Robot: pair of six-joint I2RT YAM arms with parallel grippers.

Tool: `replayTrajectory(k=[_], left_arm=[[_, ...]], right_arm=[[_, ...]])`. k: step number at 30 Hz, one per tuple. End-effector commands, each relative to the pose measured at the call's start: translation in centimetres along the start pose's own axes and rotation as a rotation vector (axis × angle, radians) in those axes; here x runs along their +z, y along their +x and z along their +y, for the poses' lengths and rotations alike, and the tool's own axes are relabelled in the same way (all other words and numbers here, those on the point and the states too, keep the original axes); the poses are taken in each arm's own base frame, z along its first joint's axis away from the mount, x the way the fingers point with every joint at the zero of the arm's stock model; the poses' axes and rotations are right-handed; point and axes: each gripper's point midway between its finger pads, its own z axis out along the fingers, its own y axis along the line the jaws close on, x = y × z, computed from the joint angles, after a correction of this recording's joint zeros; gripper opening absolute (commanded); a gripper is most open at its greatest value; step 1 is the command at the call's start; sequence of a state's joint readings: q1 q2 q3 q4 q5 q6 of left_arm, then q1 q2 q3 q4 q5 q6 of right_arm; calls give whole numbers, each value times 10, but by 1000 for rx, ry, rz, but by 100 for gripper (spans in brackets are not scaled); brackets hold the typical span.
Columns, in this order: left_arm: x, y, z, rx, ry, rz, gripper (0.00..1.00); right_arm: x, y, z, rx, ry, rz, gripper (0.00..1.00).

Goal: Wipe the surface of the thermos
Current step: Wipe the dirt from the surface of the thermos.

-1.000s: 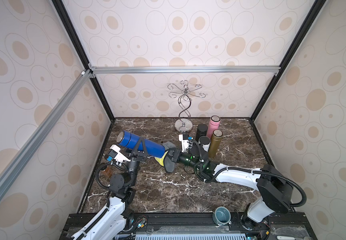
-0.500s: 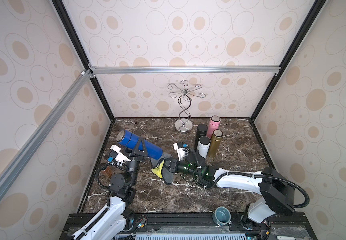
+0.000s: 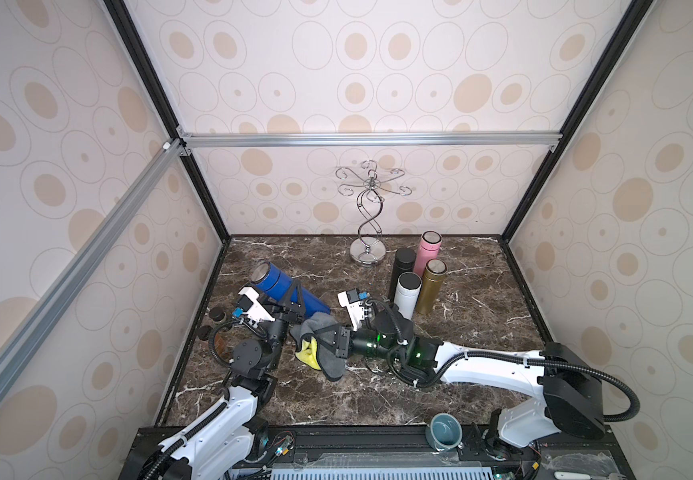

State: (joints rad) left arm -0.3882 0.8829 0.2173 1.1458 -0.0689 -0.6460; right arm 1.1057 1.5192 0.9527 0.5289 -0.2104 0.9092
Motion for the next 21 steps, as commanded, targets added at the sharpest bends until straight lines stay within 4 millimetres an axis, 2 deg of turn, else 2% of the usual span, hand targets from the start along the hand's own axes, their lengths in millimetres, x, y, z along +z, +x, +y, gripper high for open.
replayTrajectory(k=[1, 4, 8, 11, 16, 21], left_arm=[[0, -32, -33, -46, 134, -97, 0], [2, -30, -41, -42, 172, -70, 0], [3, -31, -48, -32, 193, -55, 0], [5, -31, -53, -33, 214, -44, 0], [4, -33, -59, -23, 236, -41, 0], [4, -34, -60, 14, 234, -34, 0]], right_arm=[[10, -18, 3, -72, 35, -47, 0], [18, -22, 1, -124, 63, -46, 0], [31, -17, -10, -129, 95, -16, 0], [35, -13, -28, -125, 163, -5, 0], [34, -5, -60, -144, 285, 4, 0], [24, 1, -80, -146, 358, 6, 0]])
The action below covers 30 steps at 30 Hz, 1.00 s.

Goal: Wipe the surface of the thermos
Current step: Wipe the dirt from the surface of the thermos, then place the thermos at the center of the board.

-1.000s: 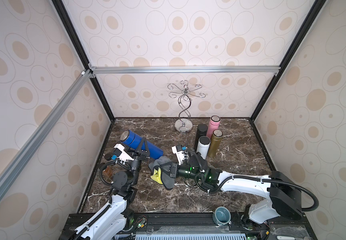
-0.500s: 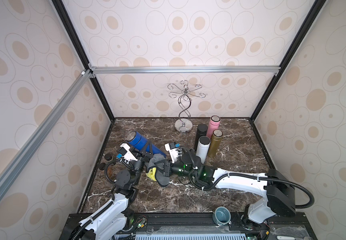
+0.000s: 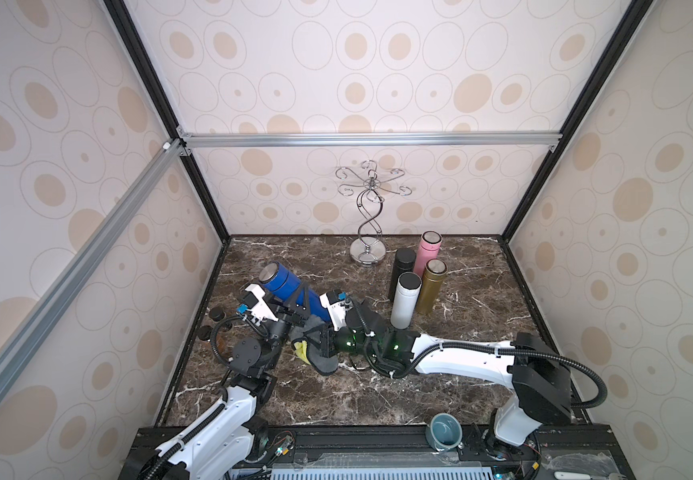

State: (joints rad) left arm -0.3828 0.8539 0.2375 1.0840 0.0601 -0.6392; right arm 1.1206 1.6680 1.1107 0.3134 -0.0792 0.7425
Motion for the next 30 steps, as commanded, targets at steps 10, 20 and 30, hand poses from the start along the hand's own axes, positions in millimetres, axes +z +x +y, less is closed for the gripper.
replayTrajectory(k=[10, 20, 30], left_arm=[[20, -9, -30, 102, 129, -9, 0], [52, 43, -23, 255, 90, 118, 0], [79, 93, -43, 349, 138, 157, 0]], right_arm=[[-60, 32, -84, 31, 313, 5, 0], [-116, 54, -128, 65, 437, -26, 0], [-156, 68, -165, 141, 505, -83, 0]])
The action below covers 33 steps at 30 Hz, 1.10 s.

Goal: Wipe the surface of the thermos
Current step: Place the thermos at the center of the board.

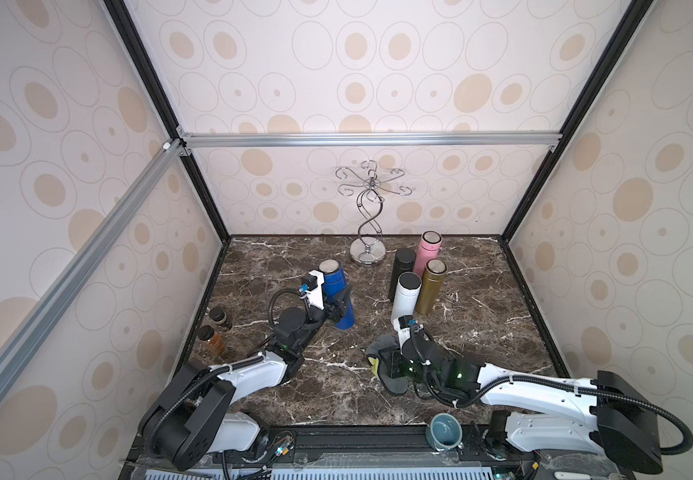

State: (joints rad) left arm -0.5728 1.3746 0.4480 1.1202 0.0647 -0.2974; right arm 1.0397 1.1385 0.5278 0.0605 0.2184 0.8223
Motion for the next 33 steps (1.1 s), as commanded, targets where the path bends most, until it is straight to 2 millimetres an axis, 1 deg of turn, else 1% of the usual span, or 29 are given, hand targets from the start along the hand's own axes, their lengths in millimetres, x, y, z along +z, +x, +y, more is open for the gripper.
replayTrajectory(k=[1, 3, 6, 8, 15, 18, 26, 30, 33], left_arm=[[15, -43, -19, 69, 38, -169, 0], [23, -37, -22, 65, 48, -168, 0], [36, -27, -26, 54, 64, -170, 0], [43, -22, -29, 57, 74, -172, 0], [71, 4, -41, 59, 105, -150, 0], [80, 14, -44, 65, 107, -140, 0], [91, 33, -45, 79, 97, -121, 0], [95, 42, -50, 127, 84, -114, 0], [94, 49, -47, 126, 68, -114, 0]], right_arm=[[-6, -3, -19, 65, 23, -42, 0], [-10, -2, -26, 83, 32, -49, 0], [-15, -1, -32, 86, 43, -59, 0], [-18, -1, -35, 87, 50, -63, 0], [-29, -2, -44, 88, 73, -79, 0], [-33, -2, -48, 86, 84, -85, 0], [-37, -3, -54, 89, 94, -97, 0], [-36, -3, -53, 91, 89, -94, 0], [-37, -3, -53, 88, 92, -95, 0]])
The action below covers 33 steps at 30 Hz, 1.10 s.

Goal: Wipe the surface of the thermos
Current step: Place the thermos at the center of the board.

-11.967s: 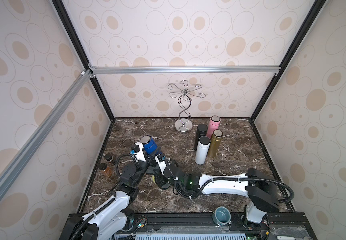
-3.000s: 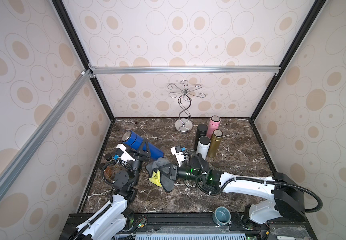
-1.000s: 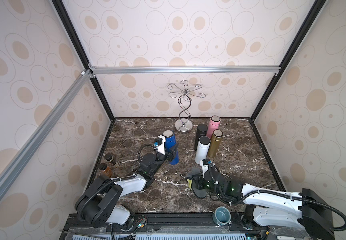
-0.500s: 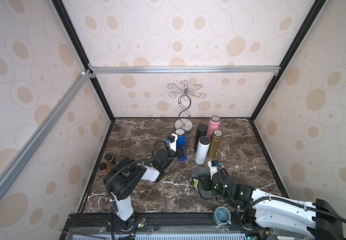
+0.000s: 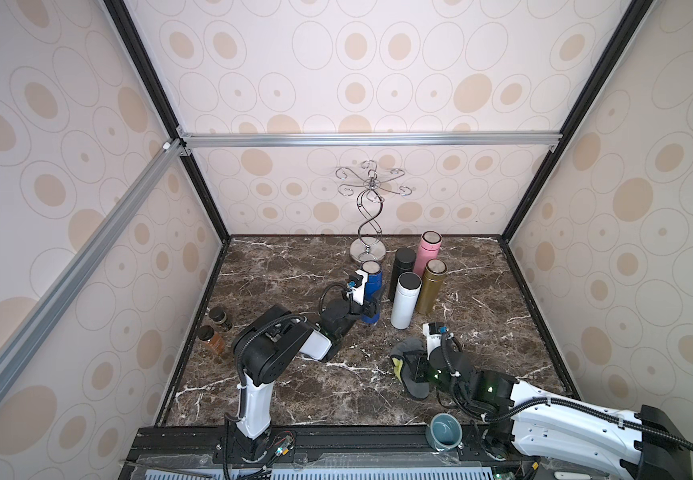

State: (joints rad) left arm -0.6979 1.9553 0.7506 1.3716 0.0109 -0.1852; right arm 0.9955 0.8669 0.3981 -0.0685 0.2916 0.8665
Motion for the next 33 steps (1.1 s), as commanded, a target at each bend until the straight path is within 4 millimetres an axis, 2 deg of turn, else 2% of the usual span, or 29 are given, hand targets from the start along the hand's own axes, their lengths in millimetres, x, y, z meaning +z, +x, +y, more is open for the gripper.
replayTrajectory(k=[1, 12, 33], left_arm=[[5, -38, -4, 31, -9, -151, 0], [1, -29, -1, 24, -24, -141, 0], [0, -12, -1, 24, -27, -115, 8]], right_arm=[[-1, -1, -8, 13, 25, -11, 0], [-2, -3, -7, 8, 28, -15, 0], [-2, -5, -6, -2, 30, -19, 0]])
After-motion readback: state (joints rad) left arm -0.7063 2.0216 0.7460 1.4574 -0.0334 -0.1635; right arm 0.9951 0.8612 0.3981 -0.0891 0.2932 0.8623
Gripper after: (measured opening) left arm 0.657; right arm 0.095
